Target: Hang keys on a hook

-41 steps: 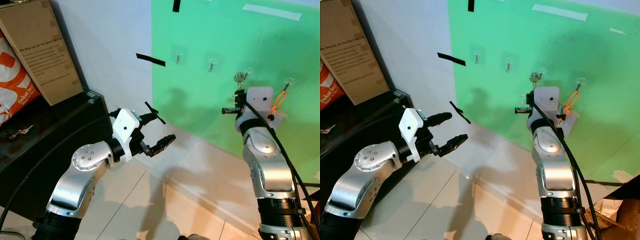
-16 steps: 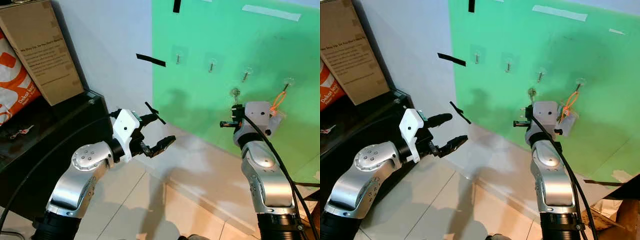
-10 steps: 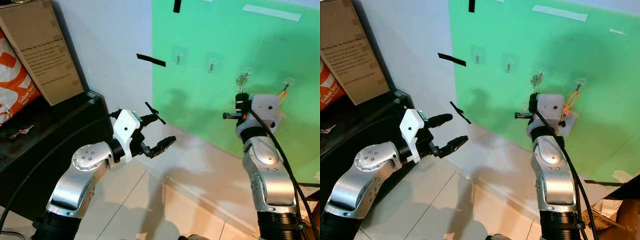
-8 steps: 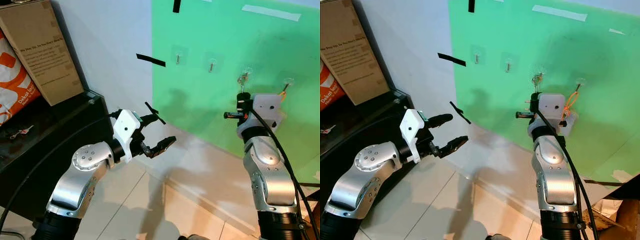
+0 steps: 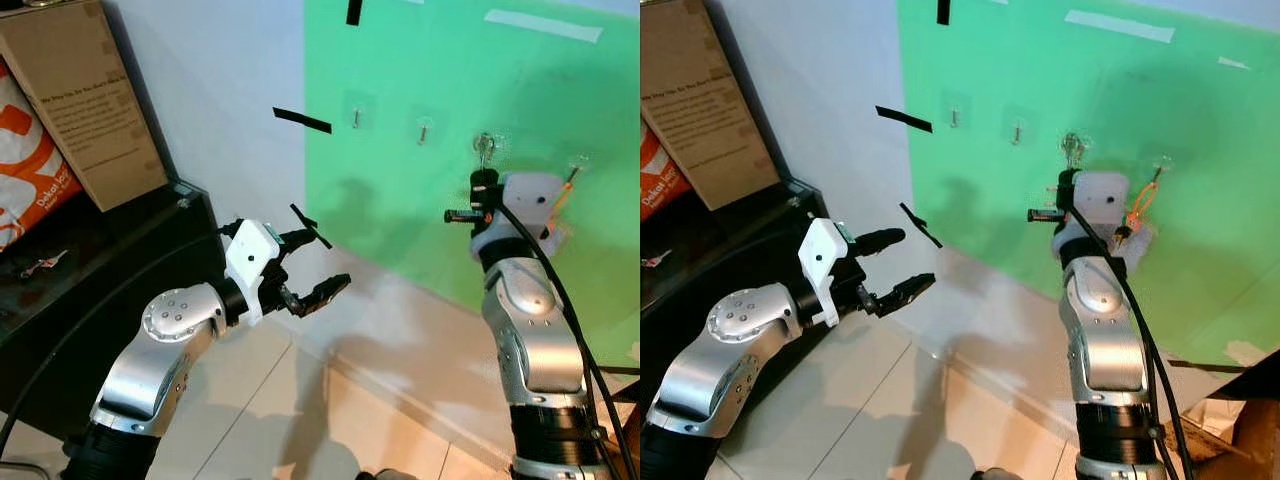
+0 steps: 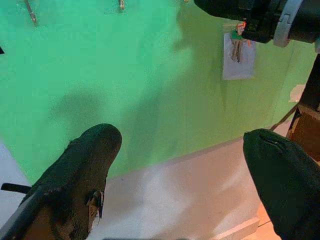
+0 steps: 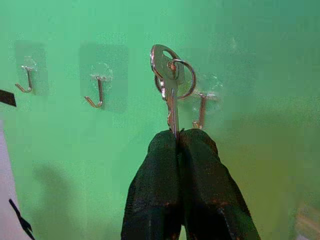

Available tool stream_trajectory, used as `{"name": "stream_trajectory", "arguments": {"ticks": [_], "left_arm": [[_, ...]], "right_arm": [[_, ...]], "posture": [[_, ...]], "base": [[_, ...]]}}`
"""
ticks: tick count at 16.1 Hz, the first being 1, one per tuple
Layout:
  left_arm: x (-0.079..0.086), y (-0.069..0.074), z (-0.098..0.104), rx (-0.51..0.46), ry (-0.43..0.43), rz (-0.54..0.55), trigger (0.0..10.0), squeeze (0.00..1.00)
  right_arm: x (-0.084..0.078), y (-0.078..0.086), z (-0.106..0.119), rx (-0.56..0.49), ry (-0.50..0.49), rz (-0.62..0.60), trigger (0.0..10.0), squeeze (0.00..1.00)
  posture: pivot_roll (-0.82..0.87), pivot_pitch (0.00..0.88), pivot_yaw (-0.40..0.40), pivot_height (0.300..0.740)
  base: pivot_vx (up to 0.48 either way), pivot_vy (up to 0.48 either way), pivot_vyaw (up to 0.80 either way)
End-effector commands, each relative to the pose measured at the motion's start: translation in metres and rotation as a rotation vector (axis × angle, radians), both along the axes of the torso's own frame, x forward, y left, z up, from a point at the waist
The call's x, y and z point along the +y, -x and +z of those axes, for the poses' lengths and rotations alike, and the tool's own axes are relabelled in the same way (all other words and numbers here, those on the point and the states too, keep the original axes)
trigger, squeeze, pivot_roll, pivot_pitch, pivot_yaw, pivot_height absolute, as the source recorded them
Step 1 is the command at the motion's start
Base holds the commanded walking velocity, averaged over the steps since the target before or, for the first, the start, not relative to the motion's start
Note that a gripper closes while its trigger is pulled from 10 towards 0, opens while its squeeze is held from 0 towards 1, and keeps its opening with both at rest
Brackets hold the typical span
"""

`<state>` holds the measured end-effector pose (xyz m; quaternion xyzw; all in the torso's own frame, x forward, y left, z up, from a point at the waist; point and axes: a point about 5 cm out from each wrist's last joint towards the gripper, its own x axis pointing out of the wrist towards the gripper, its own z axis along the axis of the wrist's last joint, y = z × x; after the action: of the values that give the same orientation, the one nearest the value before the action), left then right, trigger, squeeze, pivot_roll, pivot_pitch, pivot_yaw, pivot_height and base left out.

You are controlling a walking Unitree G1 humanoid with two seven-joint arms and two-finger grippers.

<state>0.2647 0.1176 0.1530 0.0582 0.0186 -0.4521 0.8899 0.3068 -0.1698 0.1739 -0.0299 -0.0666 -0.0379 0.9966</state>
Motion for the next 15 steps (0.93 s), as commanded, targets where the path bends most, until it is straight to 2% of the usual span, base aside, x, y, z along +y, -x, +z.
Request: {"name": "stream_trajectory", "arguments": {"ticks": [1, 10, 15], "left_arm": [[-0.002, 0.002, 0.004, -0.017, -0.007, -0.017, 10.0, 0.0], [-0.002, 0.004, 0.003, -0.011, -0.01, -0.021, 10.0, 0.0], [-0.002, 0.004, 0.004, -0.01, -0.01, -0.019, 10.0, 0.0]], "right_arm": [[-0.003, -0.003, 0.002, -0.009, -0.004, -0.014, 10.0, 0.0], [-0.015, -0.004, -0.006, 0.001, -0.032, -0.086, 10.0, 0.0], [-0.014, 0.002, -0.013, 0.018, -0.039, -0.068, 10.0, 0.0]], "posture": [[-0.08, 0.0, 0.001, 0.74], [-0.08, 0.0, 0.005, 0.74], [-0.07, 0.0, 0.002, 0.74]], "base": [[0.0, 0.0, 0.0], [0.0, 0.0, 0.0], [0.0, 0.0, 0.0]]}}
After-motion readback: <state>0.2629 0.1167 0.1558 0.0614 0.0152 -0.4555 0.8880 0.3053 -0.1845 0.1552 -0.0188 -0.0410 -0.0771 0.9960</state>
